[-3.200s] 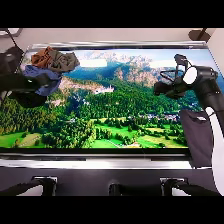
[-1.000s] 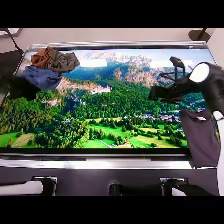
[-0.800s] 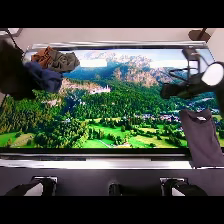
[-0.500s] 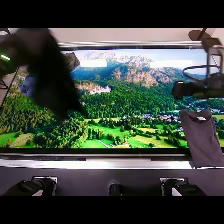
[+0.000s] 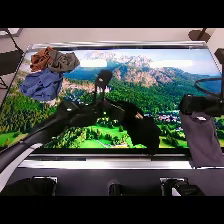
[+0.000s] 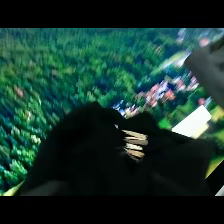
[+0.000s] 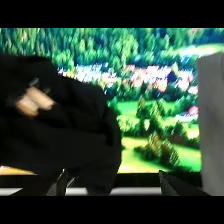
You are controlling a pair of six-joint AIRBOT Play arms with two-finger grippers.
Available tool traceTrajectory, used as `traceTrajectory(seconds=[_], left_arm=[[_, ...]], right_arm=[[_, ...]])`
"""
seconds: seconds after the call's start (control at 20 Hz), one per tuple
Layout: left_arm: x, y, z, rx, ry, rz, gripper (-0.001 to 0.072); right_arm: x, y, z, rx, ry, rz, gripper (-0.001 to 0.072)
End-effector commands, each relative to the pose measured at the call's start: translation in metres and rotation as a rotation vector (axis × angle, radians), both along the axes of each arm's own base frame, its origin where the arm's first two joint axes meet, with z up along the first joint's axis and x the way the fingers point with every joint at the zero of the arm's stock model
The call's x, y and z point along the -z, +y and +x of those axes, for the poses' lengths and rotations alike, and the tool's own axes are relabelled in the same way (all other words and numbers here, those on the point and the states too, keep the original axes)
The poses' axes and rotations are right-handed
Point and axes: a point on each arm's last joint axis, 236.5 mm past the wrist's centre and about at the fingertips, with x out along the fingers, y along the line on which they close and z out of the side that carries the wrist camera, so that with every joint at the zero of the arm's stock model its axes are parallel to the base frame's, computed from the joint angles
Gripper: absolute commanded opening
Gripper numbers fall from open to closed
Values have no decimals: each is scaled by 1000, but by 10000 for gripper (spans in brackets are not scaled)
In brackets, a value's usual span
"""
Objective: Fold the shirts.
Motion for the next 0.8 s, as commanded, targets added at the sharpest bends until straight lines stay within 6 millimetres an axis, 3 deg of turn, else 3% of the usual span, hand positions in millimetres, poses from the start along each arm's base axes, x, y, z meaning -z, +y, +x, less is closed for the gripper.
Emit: traceTrajectory(seconds=[0.0,0.1,0.2,0.3,0.4,0.55,0.75], left_arm=[[28,13,9,-28,94,58,715],[11,52,28,-88,137,89,715],[12,103,37,-158,235,151,714],[41,156,25,-213,405,249,714],[75,187,8,-254,549,285,715],[116,173,-6,-322,720,93,715],[157,134,6,-512,836,-164,715]], right_arm=[[13,5,-2,-5,53,21,674],[36,-1,12,1,100,-11,674],[82,-3,22,-21,221,-40,671],[138,2,15,-49,408,-25,659],[182,17,-10,-68,612,81,614],[217,15,-40,-53,756,128,605],[224,10,-55,-47,785,106,606]])
